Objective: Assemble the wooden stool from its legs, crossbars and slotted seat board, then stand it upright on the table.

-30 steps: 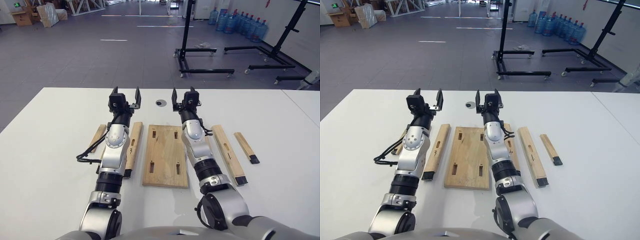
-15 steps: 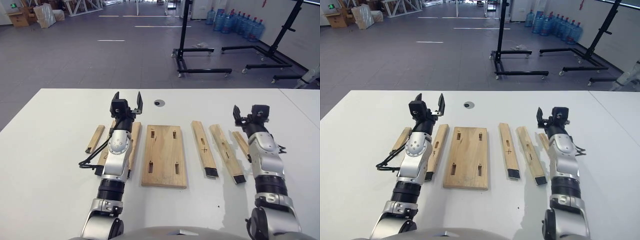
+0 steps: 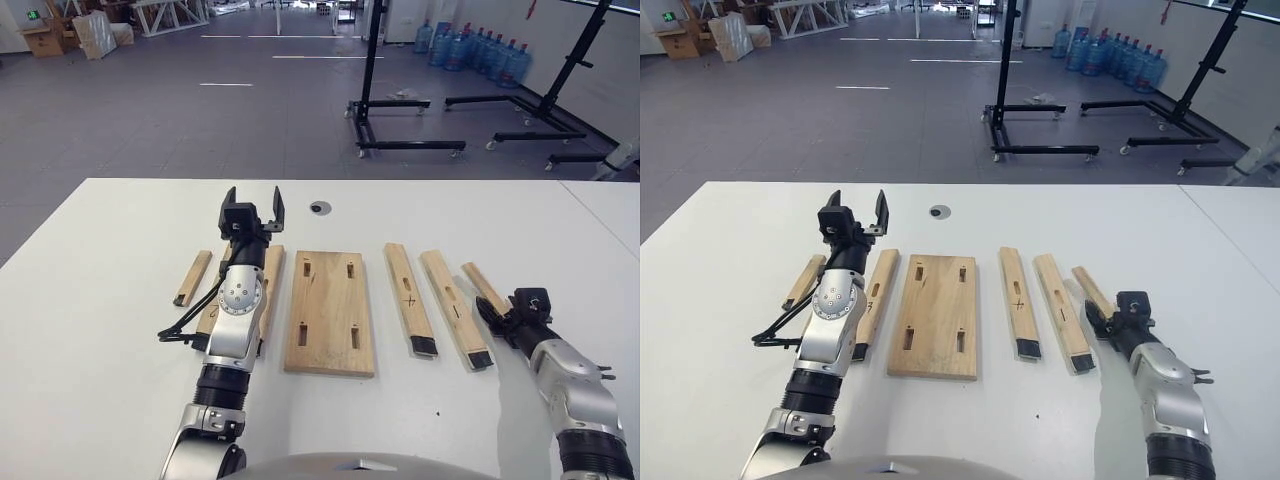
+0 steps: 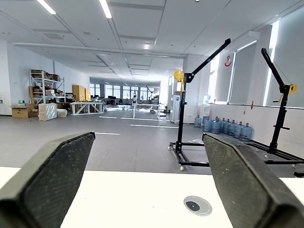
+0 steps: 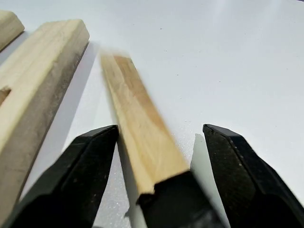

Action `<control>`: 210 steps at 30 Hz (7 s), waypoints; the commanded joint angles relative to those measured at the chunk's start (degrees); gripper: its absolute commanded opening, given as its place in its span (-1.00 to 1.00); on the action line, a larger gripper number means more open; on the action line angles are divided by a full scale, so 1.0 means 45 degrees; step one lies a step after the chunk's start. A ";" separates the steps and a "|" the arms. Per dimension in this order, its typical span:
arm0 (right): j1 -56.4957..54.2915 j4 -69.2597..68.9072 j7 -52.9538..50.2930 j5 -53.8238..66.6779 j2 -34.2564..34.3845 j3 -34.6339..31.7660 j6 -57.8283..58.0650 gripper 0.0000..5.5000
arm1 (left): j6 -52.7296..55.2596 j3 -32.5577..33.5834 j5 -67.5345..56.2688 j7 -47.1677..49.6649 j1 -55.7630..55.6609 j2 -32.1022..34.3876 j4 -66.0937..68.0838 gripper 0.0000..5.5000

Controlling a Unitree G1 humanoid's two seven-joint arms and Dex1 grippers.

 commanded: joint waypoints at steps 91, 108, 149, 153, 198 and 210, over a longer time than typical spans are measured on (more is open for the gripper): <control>-0.7340 0.5265 0.3130 -0.3121 0.4984 0.7226 -0.9714 -0.39 | 0.4445 0.1971 -0.8664 -0.8105 0.0722 0.0365 -0.0921 -0.84; -0.7862 0.5783 -0.5815 -0.5099 0.5923 0.4682 -0.8854 0.15 | 0.3304 0.3476 -0.5838 -0.5078 0.2314 0.2288 -0.3909 -0.87; -0.7865 0.6487 -0.8165 -0.6463 0.5962 0.5160 -0.8677 0.15 | 0.3131 0.2945 -0.4026 -0.4393 0.3532 0.2743 -0.3020 -0.87; -0.7910 0.6566 -0.8183 -0.6466 0.5970 0.5160 -0.8653 0.15 | 0.3198 0.2821 -0.3956 -0.4378 0.3561 0.2768 -0.2936 -0.87; -0.8225 0.7042 -0.8140 -0.6417 0.5851 0.5134 -0.8766 0.15 | 0.4164 0.2140 -0.2934 -0.4015 0.3761 0.3204 -0.1430 -0.87; -0.8196 0.6971 -0.8058 -0.6342 0.5860 0.5116 -0.8802 0.15 | 0.3897 0.1838 -0.3352 -0.4389 0.3829 0.3047 -0.2373 -0.66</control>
